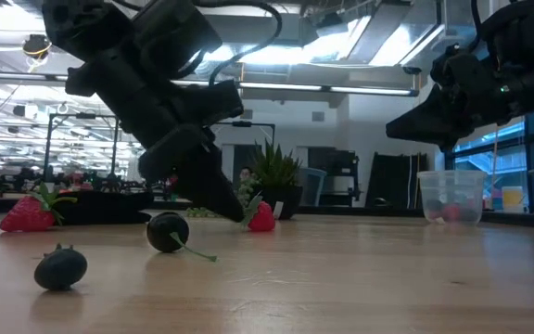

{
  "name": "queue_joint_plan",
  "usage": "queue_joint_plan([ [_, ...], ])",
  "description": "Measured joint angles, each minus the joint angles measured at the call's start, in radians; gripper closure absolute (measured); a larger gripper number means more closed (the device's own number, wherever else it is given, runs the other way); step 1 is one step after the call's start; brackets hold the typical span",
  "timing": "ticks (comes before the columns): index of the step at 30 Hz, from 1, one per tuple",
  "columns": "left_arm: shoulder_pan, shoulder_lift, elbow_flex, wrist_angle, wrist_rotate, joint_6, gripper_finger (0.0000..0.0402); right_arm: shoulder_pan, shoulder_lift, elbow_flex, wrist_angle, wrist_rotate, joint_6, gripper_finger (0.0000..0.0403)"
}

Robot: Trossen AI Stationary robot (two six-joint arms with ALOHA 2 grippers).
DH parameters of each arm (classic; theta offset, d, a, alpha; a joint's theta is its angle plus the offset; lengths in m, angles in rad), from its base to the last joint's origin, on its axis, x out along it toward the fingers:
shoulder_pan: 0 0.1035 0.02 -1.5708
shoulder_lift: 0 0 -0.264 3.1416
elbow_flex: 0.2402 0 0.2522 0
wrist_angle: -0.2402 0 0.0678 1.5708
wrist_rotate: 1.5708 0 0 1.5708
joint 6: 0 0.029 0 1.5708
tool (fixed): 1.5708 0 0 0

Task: Pick and placing Produce into tupperware
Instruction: Put the right red strawberry into the bin

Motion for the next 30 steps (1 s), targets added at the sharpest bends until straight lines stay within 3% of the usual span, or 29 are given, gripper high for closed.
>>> queue_joint_plan([
  [25, 0.031, 0.005, 0.000, -0.003, 0.043, -0.006, 0.0391, 0.000, 0.000, 0.000, 0.000, 0.000, -0.003, 0.0310],
  [30, 0.031, 0.005, 0.000, -0.003, 0.045, -0.002, 0.0397, 0.000, 0.000, 0.000, 0.000, 0.000, -0.003, 0.0310],
])
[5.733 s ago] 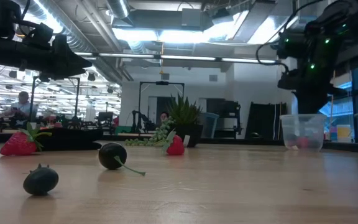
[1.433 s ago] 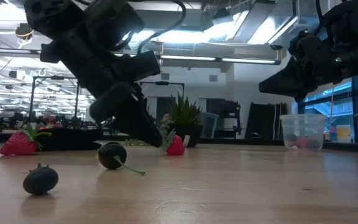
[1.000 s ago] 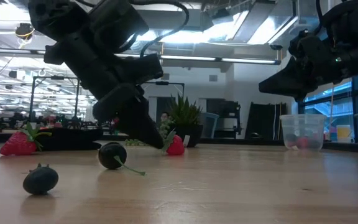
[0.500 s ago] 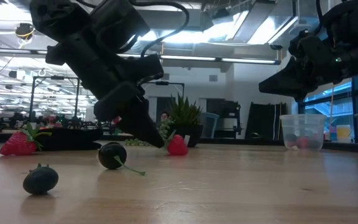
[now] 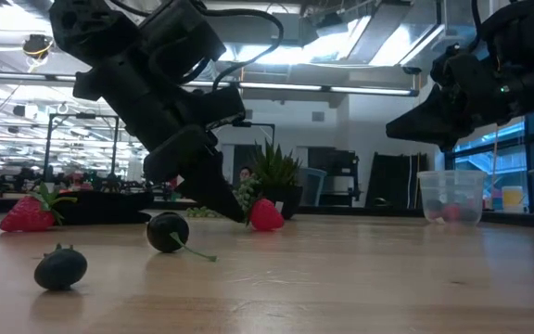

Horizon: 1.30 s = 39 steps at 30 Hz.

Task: Pick and placing Produce into tupperware
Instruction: Put the right red strawberry into the bin

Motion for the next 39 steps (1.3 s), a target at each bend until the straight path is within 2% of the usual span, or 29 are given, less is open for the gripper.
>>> queue_joint_plan([
  [9, 0.000, -0.011, 0.004, -0.001, -0.025, 0.035, 0.0400, 0.000, 0.000, 0.000, 0.000, 0.000, -0.003, 0.0310],
  [17, 0.000, -0.080, 0.049, 0.003, -0.037, 0.155, 0.0401, 0.000, 0.000, 0.000, -0.005, -0.002, 0.044, 0.0310],
  [19, 0.000, -0.094, 0.062, 0.010, -0.038, 0.194, 0.0401, 0.000, 0.000, 0.000, -0.004, -0.025, 0.051, 0.0310],
  [25, 0.020, -0.095, 0.125, 0.012, -0.044, 0.293, 0.0401, 0.009, 0.000, 0.000, 0.097, -0.214, -0.059, 0.0310],
  [29, 0.037, -0.094, 0.153, 0.023, -0.065, 0.352, 0.0401, 0.023, 0.000, 0.000, 0.191, -0.225, -0.075, 0.0310],
  [33, 0.051, -0.094, 0.175, 0.064, -0.063, 0.417, 0.0401, 0.023, 0.000, 0.000, 0.211, -0.225, -0.113, 0.0310],
  [36, 0.058, -0.094, 0.179, 0.100, -0.063, 0.449, 0.0401, 0.023, 0.000, 0.000, 0.212, -0.226, -0.114, 0.0297],
  [39, 0.059, -0.094, 0.180, 0.154, -0.063, 0.487, 0.0401, 0.023, 0.000, 0.000, 0.212, -0.227, -0.105, 0.0264],
])
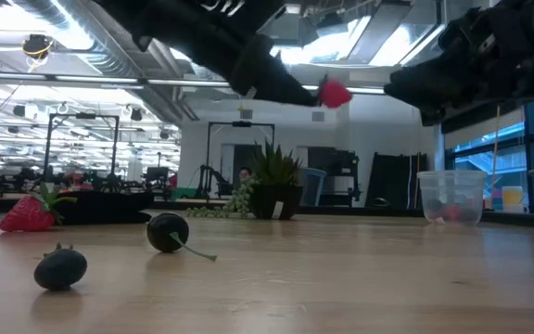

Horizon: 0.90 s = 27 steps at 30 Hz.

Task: Pick and placing Produce into tupperware
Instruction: Put the right red strawberry into the bin

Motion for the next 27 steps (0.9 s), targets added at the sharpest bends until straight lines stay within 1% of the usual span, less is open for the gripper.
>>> queue_joint_plan([
  [8, 0.006, 0.000, 0.001, 0.058, 0.008, 0.024, 0.0401, 0.005, 0.000, 0.000, 0.025, 0.005, -0.003, 0.0132],
  [10, 0.008, 0.000, 0.001, 0.058, 0.008, 0.024, 0.0401, 0.005, 0.000, 0.000, 0.054, 0.022, 0.004, 0.0108],
  [12, 0.010, 0.000, 0.001, 0.058, 0.009, 0.024, 0.0401, 0.005, 0.003, 0.000, 0.064, 0.027, -0.019, 0.0093],
  [15, 0.010, 0.000, 0.001, 0.063, 0.009, 0.030, 0.0401, 0.005, 0.028, 0.002, 0.070, 0.028, -0.026, 0.0084],
  [18, 0.010, 0.000, 0.001, 0.075, 0.010, 0.039, 0.0401, 0.009, 0.077, 0.034, 0.069, 0.028, -0.055, 0.0083],
  [24, 0.010, 0.000, 0.001, 0.080, 0.011, 0.040, 0.0402, 0.045, 0.252, 0.169, 0.067, 0.027, -0.180, 0.0082],
  [27, 0.010, 0.000, 0.001, 0.080, 0.011, 0.040, 0.0401, 0.053, 0.338, 0.225, 0.064, 0.027, -0.215, 0.0082],
])
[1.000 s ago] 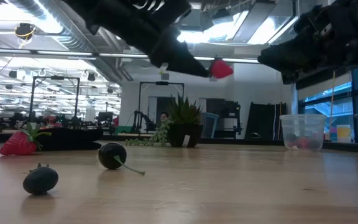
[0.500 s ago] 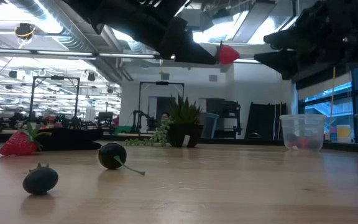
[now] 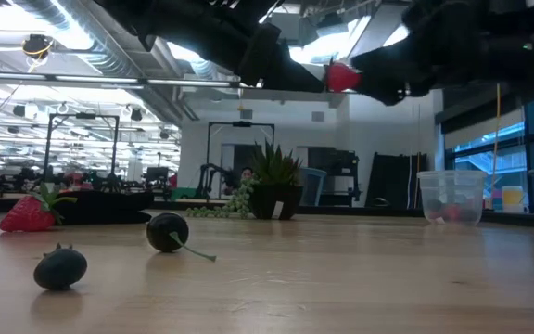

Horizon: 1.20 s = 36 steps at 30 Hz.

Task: Pick and placing Produce into tupperware
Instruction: Put the right red strawberry into the bin

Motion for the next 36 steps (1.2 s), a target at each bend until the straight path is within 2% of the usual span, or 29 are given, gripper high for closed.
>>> queue_joint_plan([
  [6, 0.000, 0.000, 0.000, 0.000, 0.000, 0.000, 0.0401, -0.001, 0.131, 0.102, 0.000, 0.000, -0.019, 0.0082],
  [10, 0.000, 0.000, 0.000, 0.000, 0.000, 0.000, 0.0401, -0.002, 0.162, 0.134, -0.040, 0.001, -0.020, 0.0092],
  [30, -0.001, 0.000, 0.000, -0.008, -0.001, 0.001, 0.0401, -0.002, 0.163, 0.134, -0.048, 0.001, 0.007, 0.0271],
  [36, -0.001, 0.001, 0.000, -0.011, 0.000, 0.002, 0.0389, -0.002, 0.163, 0.134, -0.058, 0.002, 0.013, 0.0275],
])
